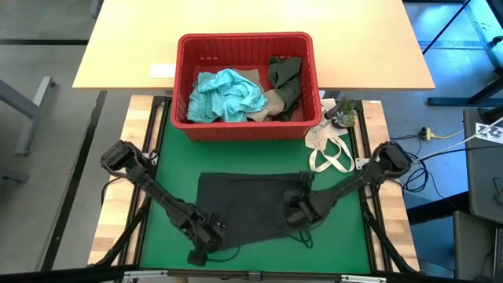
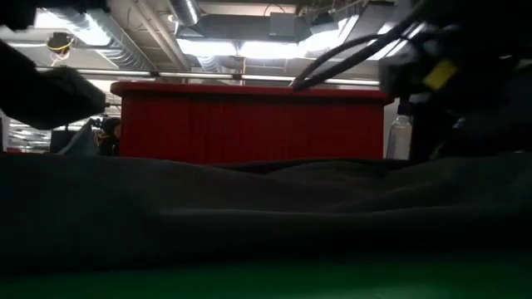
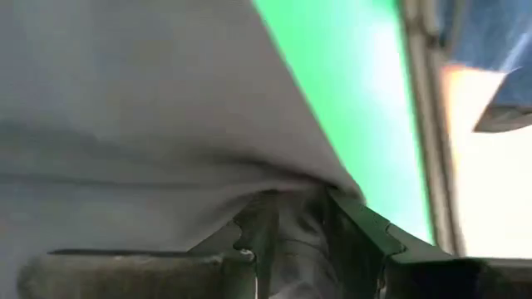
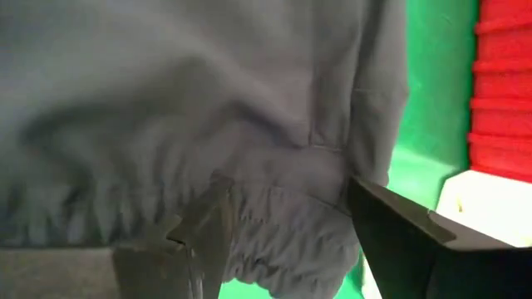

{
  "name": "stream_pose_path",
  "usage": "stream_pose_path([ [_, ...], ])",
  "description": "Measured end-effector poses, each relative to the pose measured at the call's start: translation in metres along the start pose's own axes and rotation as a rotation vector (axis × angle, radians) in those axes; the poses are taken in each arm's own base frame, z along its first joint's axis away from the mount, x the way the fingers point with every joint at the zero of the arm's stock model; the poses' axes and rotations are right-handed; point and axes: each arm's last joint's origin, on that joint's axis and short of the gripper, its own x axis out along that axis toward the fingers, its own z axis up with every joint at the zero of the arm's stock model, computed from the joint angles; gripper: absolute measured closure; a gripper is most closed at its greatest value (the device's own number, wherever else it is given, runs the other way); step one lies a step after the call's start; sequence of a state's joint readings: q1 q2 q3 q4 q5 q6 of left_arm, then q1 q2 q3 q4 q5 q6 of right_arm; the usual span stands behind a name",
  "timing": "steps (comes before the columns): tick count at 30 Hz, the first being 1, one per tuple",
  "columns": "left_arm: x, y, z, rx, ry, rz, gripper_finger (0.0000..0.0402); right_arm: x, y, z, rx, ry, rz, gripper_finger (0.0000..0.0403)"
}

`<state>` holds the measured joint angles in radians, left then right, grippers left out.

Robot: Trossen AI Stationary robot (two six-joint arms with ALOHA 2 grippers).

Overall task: Fold Laundry from Bin
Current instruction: Fold the black shorts from the red laundry bin

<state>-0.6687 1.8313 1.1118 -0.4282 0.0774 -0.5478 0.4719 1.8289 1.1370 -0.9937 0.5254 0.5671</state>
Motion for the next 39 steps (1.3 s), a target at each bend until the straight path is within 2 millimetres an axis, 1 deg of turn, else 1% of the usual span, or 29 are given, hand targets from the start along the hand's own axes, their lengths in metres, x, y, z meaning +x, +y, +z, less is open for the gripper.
stream_pose_path([
  [3, -0.002, -0.004, 0.000, -0.015, -0.001, -0.046, 0.0308, -0.001, -0.009, 0.003, -0.015, 0.008, -0.008, 0.0169],
  [5, -0.007, -0.004, 0.001, -0.020, -0.005, -0.067, 0.0308, -0.010, -0.014, 0.007, -0.019, -0.008, -0.004, 0.0169],
  [8, -0.017, -0.002, 0.005, -0.022, -0.046, -0.062, 0.0308, -0.028, -0.021, 0.016, -0.003, -0.041, 0.003, 0.0169],
  [14, -0.045, 0.013, 0.019, 0.017, -0.185, 0.027, 0.0308, -0.064, -0.028, 0.041, 0.069, -0.123, 0.132, 0.0169],
  [18, -0.060, 0.028, 0.028, 0.058, -0.274, 0.143, 0.0308, -0.074, -0.026, 0.053, 0.123, -0.195, 0.241, 0.0169],
  [22, -0.067, 0.049, 0.037, 0.075, -0.318, 0.264, 0.0308, -0.077, -0.021, 0.061, 0.166, -0.241, 0.335, 0.0169],
  [25, -0.069, 0.065, 0.041, 0.059, -0.307, 0.307, 0.0308, -0.077, -0.016, 0.063, 0.167, -0.237, 0.406, 0.0169],
  [28, -0.072, 0.084, 0.043, 0.014, -0.275, 0.350, 0.0308, -0.081, -0.010, 0.061, 0.157, -0.234, 0.450, 0.0169],
  [33, -0.077, 0.116, 0.040, -0.070, -0.182, 0.419, 0.0308, -0.091, 0.009, 0.051, 0.164, -0.250, 0.465, 0.0169],
  [35, -0.077, 0.125, 0.038, -0.096, -0.143, 0.440, 0.0308, -0.089, 0.019, 0.045, 0.166, -0.254, 0.441, 0.0169],
  [39, -0.077, 0.137, 0.034, -0.130, -0.083, 0.458, 0.0308, -0.073, 0.039, 0.033, 0.179, -0.216, 0.384, 0.0169],
])
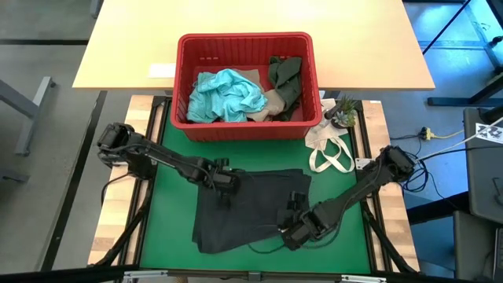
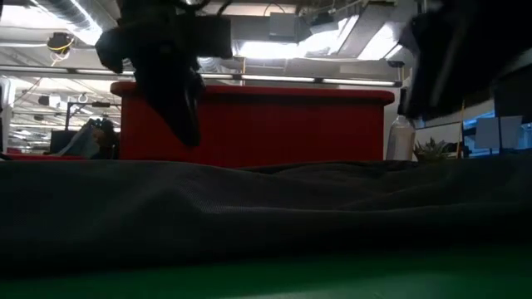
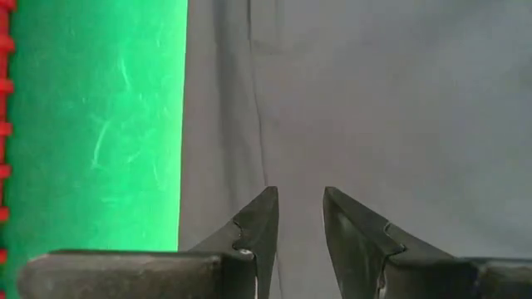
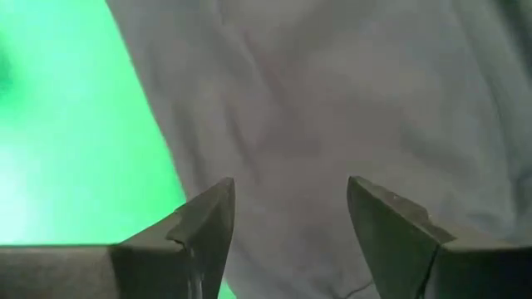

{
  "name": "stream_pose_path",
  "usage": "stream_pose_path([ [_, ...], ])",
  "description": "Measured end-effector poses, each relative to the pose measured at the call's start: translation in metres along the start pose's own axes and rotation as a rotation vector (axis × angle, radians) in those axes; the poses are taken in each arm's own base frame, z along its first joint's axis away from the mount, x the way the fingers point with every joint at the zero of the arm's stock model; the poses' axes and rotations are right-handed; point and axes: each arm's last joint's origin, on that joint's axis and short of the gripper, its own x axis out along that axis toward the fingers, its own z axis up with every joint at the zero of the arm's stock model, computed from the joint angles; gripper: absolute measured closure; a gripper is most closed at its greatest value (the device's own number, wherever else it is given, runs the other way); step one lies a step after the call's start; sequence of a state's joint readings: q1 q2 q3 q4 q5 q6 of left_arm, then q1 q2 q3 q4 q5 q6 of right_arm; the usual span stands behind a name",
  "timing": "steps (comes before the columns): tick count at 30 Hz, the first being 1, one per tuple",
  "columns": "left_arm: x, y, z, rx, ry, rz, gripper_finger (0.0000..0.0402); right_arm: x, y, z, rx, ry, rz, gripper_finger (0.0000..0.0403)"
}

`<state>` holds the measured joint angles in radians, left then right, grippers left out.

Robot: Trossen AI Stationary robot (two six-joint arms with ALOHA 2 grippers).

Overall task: Fold Laundry from Bin
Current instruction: Fold the black shorts from the red laundry bin

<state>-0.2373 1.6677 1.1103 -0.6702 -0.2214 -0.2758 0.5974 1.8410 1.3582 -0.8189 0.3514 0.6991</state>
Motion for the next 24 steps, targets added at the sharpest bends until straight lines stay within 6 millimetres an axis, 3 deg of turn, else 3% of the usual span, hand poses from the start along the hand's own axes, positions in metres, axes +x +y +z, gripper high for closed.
stream_pose_path([
  [8, 0.017, -0.001, -0.003, 0.010, 0.066, 0.026, 0.0308, 0.037, 0.000, -0.019, 0.057, 0.085, -0.086, 0.0169],
  [17, 0.056, 0.004, -0.012, 0.014, 0.220, 0.090, 0.0308, 0.054, -0.016, -0.034, 0.052, 0.096, -0.188, 0.0169],
  [24, 0.056, 0.000, -0.016, 0.031, 0.263, 0.066, 0.0308, 0.064, -0.036, -0.028, 0.090, 0.094, -0.263, 0.0169],
])
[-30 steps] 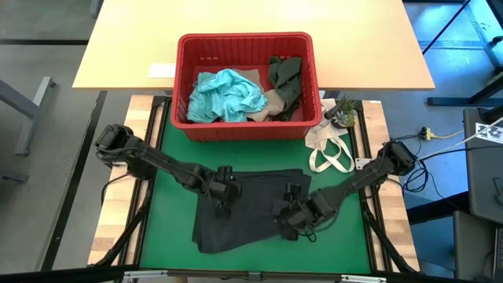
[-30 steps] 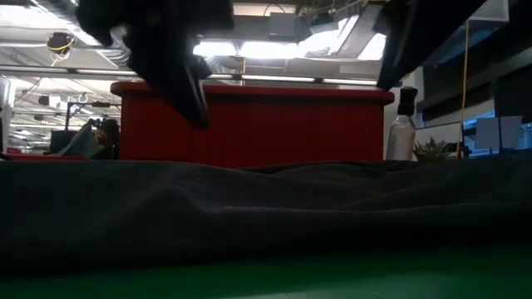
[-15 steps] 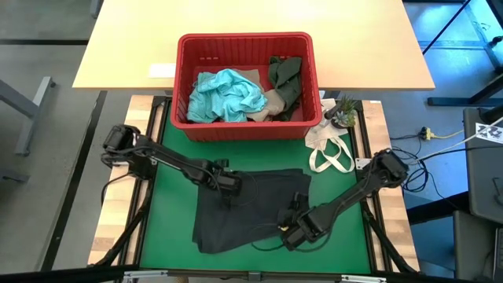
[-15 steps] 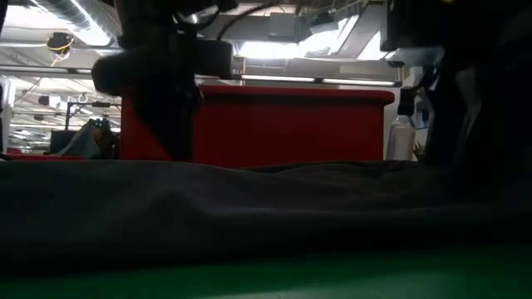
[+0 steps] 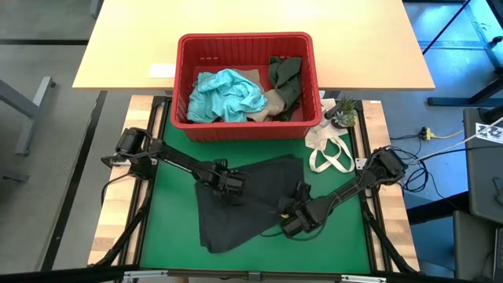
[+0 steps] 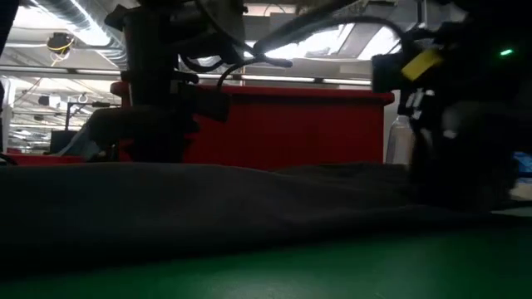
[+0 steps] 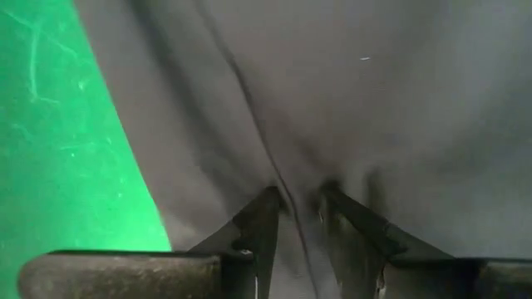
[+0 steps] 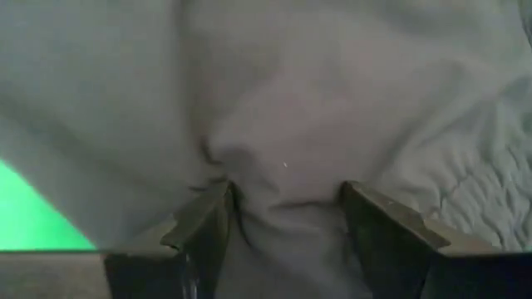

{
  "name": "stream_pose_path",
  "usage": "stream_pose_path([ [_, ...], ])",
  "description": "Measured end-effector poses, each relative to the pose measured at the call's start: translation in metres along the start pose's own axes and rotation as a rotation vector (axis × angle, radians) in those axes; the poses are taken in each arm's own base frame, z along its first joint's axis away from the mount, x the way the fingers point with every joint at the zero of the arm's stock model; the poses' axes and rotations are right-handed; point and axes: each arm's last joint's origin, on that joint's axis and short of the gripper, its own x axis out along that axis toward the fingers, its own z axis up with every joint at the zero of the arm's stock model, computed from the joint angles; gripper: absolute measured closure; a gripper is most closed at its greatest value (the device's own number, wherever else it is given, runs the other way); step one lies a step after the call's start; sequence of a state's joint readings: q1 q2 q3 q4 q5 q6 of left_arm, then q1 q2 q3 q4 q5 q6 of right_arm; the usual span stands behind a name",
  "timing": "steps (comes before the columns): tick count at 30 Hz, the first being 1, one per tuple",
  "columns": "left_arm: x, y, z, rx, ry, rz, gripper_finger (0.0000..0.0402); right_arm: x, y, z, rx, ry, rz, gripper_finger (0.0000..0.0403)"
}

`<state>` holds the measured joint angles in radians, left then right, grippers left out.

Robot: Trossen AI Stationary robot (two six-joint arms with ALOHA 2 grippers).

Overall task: Fold Laundry from Bin
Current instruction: Fold the black shorts from the red laundry bin

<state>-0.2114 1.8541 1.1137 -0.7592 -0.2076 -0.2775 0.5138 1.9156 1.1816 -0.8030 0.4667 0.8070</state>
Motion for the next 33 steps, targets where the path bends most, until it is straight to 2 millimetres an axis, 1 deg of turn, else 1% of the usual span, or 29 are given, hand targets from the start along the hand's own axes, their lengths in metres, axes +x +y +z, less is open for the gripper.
stream_pose_path([
  [5, -0.002, -0.008, -0.004, 0.023, 0.010, -0.007, 0.0308, 0.011, -0.016, 0.014, 0.028, 0.009, -0.041, 0.0169],
  [8, -0.003, -0.014, -0.006, 0.020, 0.013, -0.014, 0.0308, 0.017, -0.026, 0.021, 0.006, 0.022, -0.054, 0.0169],
  [14, -0.006, -0.030, -0.011, -0.026, 0.037, -0.117, 0.0308, 0.028, -0.045, 0.035, -0.079, 0.047, -0.076, 0.0169],
  [17, -0.008, -0.039, -0.014, -0.049, 0.032, -0.128, 0.0308, 0.033, -0.053, 0.043, -0.108, 0.042, -0.073, 0.0169],
  [23, -0.012, -0.058, -0.016, -0.049, -0.019, -0.166, 0.0308, 0.044, -0.066, 0.061, -0.138, -0.023, -0.046, 0.0169],
  [31, -0.015, -0.074, -0.017, -0.090, -0.075, -0.211, 0.0308, 0.056, -0.086, 0.087, -0.195, -0.133, -0.029, 0.0169],
  [33, -0.016, -0.078, -0.015, -0.102, -0.091, -0.246, 0.0308, 0.059, -0.091, 0.092, -0.227, -0.156, -0.029, 0.0169],
])
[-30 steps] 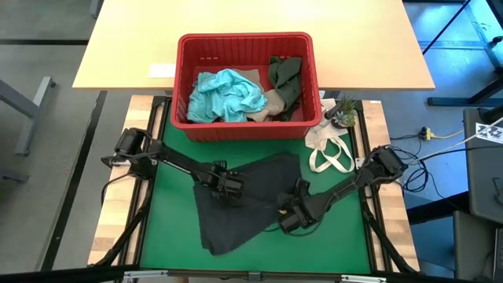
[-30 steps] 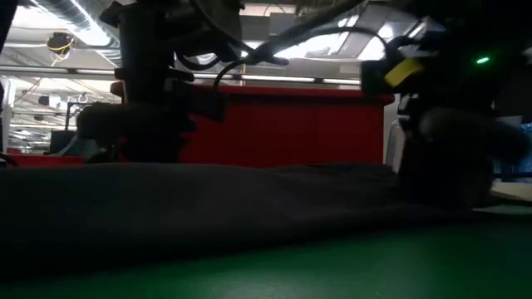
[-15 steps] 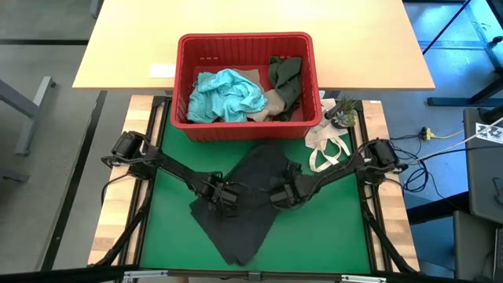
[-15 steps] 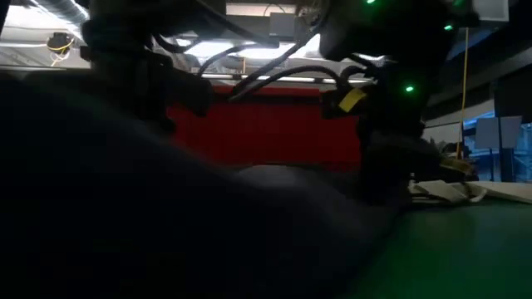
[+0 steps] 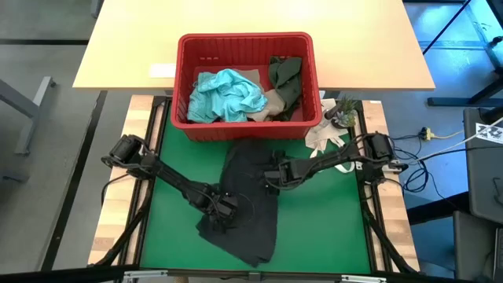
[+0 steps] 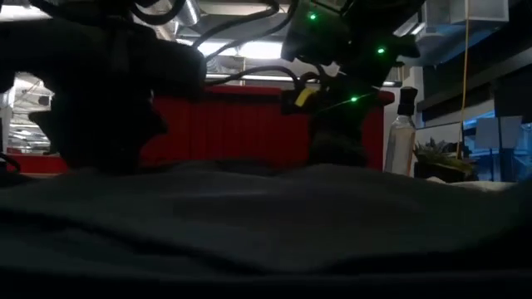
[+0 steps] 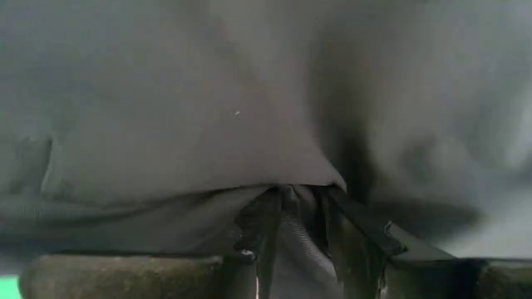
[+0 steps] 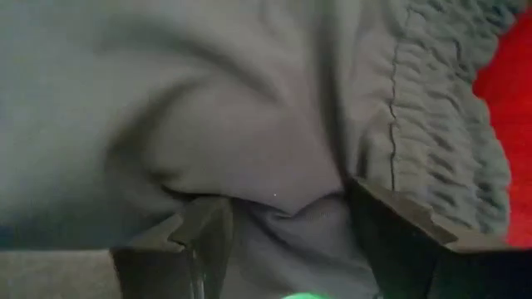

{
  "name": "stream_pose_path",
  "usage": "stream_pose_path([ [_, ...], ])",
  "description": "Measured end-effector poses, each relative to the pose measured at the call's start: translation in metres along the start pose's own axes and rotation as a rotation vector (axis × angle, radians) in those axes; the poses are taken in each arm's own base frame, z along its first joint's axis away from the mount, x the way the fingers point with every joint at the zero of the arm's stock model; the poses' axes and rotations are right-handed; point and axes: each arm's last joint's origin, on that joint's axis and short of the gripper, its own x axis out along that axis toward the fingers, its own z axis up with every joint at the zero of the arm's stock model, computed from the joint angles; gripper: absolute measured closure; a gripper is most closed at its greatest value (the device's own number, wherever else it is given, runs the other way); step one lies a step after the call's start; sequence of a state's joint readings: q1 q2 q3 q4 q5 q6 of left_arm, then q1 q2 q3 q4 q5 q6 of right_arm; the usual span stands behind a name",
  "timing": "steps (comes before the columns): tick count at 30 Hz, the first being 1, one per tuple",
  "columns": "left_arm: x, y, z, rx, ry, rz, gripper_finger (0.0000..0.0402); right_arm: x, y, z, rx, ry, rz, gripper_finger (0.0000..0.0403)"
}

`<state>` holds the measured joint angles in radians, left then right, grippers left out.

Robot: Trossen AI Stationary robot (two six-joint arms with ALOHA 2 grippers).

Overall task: Fold Laundry from Bin
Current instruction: Fold the black shorts from the red laundry bin

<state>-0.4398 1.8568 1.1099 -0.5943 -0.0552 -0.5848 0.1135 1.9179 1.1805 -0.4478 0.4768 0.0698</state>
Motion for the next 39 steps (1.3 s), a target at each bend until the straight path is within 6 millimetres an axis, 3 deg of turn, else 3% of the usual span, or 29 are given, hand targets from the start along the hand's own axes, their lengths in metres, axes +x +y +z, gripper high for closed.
stream_pose_path([
  [6, 0.000, -0.017, 0.006, 0.006, -0.093, -0.139, 0.0308, 0.006, -0.011, 0.004, -0.094, -0.025, 0.043, 0.0169],
  [14, -0.001, -0.025, 0.008, 0.018, -0.137, -0.187, 0.0308, -0.002, -0.006, 0.004, -0.157, -0.016, 0.062, 0.0169],
  [26, -0.033, -0.018, 0.012, 0.019, -0.180, -0.242, 0.0308, -0.074, 0.012, 0.034, -0.291, -0.020, 0.064, 0.0169],
  [33, -0.041, -0.027, 0.009, 0.064, -0.203, -0.296, 0.0308, -0.123, 0.048, 0.038, -0.368, -0.065, 0.144, 0.0169],
  [39, -0.042, -0.040, -0.002, 0.109, -0.172, -0.328, 0.0308, -0.154, 0.086, 0.028, -0.379, -0.107, 0.321, 0.0169],
])
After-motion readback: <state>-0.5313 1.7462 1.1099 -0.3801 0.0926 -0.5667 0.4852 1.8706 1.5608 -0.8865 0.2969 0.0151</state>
